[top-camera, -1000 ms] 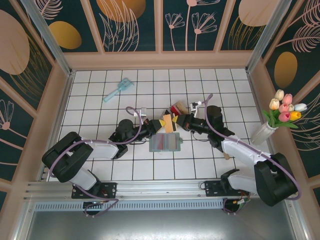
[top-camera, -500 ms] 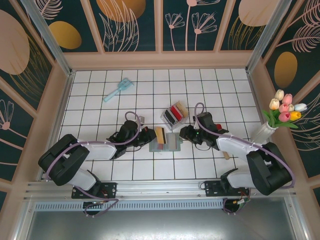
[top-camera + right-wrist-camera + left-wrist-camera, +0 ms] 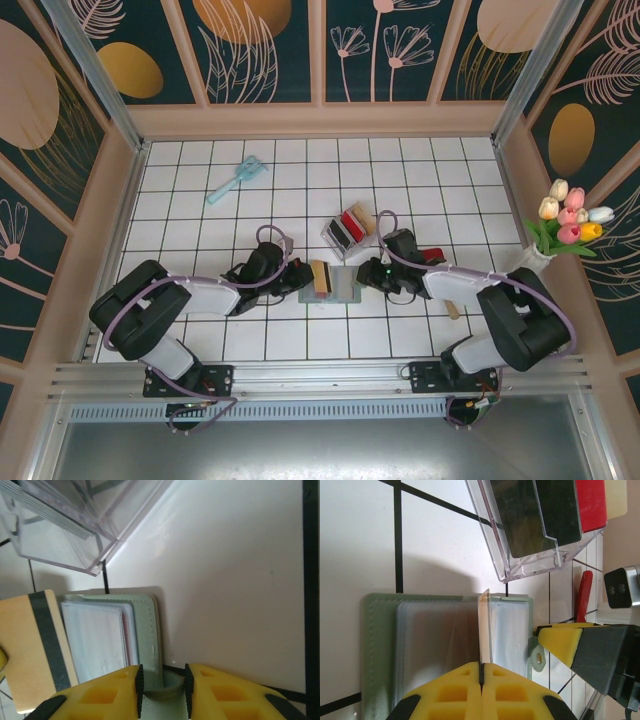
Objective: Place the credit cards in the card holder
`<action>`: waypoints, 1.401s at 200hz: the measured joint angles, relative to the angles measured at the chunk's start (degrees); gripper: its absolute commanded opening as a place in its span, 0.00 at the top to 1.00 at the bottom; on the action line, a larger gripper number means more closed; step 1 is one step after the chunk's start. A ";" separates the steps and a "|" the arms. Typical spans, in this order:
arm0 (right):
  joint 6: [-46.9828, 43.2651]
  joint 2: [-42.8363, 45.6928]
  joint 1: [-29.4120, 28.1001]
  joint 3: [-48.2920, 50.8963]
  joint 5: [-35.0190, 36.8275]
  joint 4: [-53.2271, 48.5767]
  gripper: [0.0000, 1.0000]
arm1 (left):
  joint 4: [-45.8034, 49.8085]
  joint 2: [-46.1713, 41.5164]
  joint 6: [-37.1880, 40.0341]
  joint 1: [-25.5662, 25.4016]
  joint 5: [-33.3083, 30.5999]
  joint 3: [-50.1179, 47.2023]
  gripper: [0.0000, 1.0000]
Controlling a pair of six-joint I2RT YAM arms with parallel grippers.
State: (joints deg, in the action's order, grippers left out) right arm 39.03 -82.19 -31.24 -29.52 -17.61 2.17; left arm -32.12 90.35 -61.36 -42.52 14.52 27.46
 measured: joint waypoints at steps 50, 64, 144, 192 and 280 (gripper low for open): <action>-0.13 -1.46 -1.01 -0.50 0.02 1.57 0.74 | 1.79 2.89 2.69 -2.23 -0.09 3.74 1.00; -0.11 -1.62 -1.01 -0.57 0.00 1.75 0.74 | 2.62 3.52 3.37 -2.80 -0.11 4.39 1.00; -0.13 -1.99 -1.16 -0.96 -0.02 1.88 0.75 | 10.84 -5.55 7.15 -3.19 -5.90 4.35 1.00; -0.13 -2.21 -1.22 -0.96 0.00 1.95 0.75 | 10.16 -4.61 6.91 -3.19 -6.99 3.54 1.00; -0.15 -2.64 -1.22 -1.31 -0.04 1.90 0.75 | 5.70 0.37 5.38 -3.19 -3.37 3.21 1.00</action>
State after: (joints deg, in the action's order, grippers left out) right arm 38.87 -84.84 -32.47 -30.83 -17.65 4.08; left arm -26.41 90.72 -55.99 -45.71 11.16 30.68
